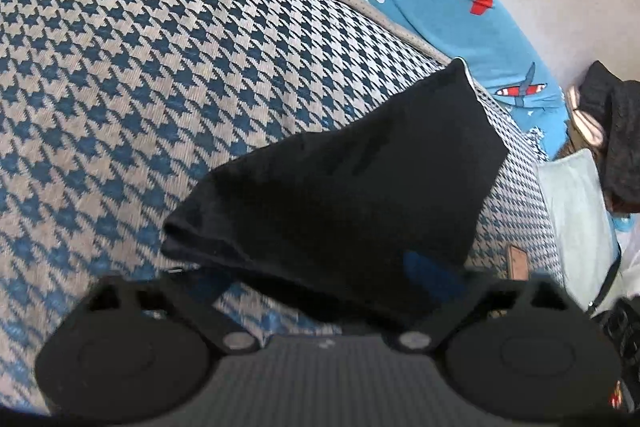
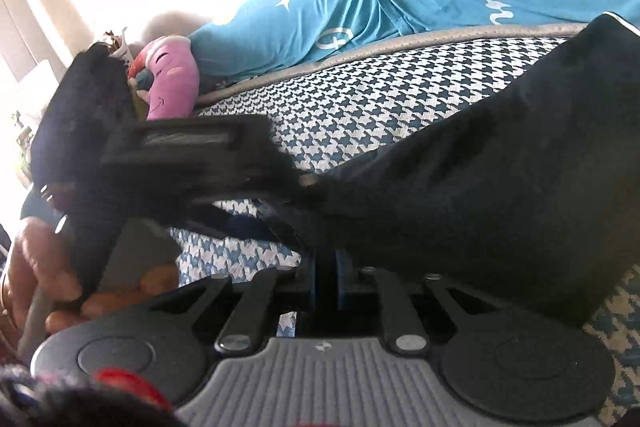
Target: Fold clothes
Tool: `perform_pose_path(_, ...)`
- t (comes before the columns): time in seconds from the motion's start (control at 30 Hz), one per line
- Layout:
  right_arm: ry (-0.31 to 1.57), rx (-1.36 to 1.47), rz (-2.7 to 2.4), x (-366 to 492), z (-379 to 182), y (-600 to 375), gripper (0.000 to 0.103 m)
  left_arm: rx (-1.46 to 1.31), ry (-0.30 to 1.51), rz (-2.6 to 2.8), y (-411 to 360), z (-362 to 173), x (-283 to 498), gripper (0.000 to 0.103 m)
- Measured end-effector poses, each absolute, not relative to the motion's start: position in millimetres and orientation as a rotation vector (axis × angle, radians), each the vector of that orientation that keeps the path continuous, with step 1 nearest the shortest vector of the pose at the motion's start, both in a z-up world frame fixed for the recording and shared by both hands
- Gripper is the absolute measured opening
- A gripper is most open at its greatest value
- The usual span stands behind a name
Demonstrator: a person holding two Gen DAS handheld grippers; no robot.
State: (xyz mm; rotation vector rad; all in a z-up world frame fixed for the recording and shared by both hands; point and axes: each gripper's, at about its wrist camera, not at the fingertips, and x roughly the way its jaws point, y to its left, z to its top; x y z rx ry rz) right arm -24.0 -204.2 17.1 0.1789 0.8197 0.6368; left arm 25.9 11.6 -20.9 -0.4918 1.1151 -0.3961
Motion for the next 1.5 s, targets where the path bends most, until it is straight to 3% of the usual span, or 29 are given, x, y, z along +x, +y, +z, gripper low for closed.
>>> perform_pose_path(0.07, 0.814, 0.132, 0.634, -28, 16, -201, 0.011, -0.485, 1.124, -0.390, 7, -25, 30, 0.050)
perform_pose_path(0.17, 0.805, 0.061, 0.630, -35, 14, -197, 0.012, -0.447, 1.125, -0.369, 2, -27, 31, 0.039)
perform_pose_path(0.27, 0.796, -0.010, 0.625, -41, 12, -192, 0.022, -0.392, 1.120, -0.359, -3, -24, 32, 0.031)
perform_pose_path(0.37, 0.783, -0.079, 0.625, -48, 10, -187, 0.041, -0.381, 1.123, -0.354, -4, -24, 33, 0.029)
perform_pose_path(0.4, 0.773, -0.098, 0.635, -51, 10, -186, 0.043, -0.378, 1.122, -0.355, -4, -23, 33, 0.029)
perform_pose_path(0.5, 0.746, -0.156, 0.658, -57, 9, -179, 0.048, -0.372, 1.121, -0.352, -3, -22, 32, 0.029)
perform_pose_path(0.77, 0.719, -0.241, 0.659, -68, 1, -166, 0.050, -0.371, 1.123, -0.344, -5, -22, 35, 0.029)
perform_pose_path(0.87, 0.711, -0.275, 0.632, -68, -3, -163, 0.048, -0.369, 1.123, -0.341, -5, -23, 36, 0.029)
perform_pose_path(0.93, 0.720, -0.282, 0.607, -65, -7, -163, 0.037, -0.360, 1.121, -0.339, -6, -23, 37, 0.029)
perform_pose_path(1.0, 0.720, -0.276, 0.585, -61, -9, -164, 0.017, -0.345, 1.118, -0.338, -9, -23, 39, 0.032)
perform_pose_path(1.03, 0.720, -0.273, 0.577, -60, -8, -165, 0.012, -0.336, 1.115, -0.338, -10, -24, 40, 0.032)
perform_pose_path(1.17, 0.729, -0.223, 0.586, -56, -7, -169, 0.009, -0.296, 1.103, -0.338, -16, -25, 44, 0.029)
perform_pose_path(1.3, 0.701, -0.232, 0.612, -59, -5, -164, 0.009, -0.268, 1.070, -0.311, -16, -22, 45, 0.013)
perform_pose_path(1.5, 0.672, -0.197, 0.659, -61, 5, -144, 0.009, -0.207, 0.997, -0.258, -5, -6, 43, 0.011)
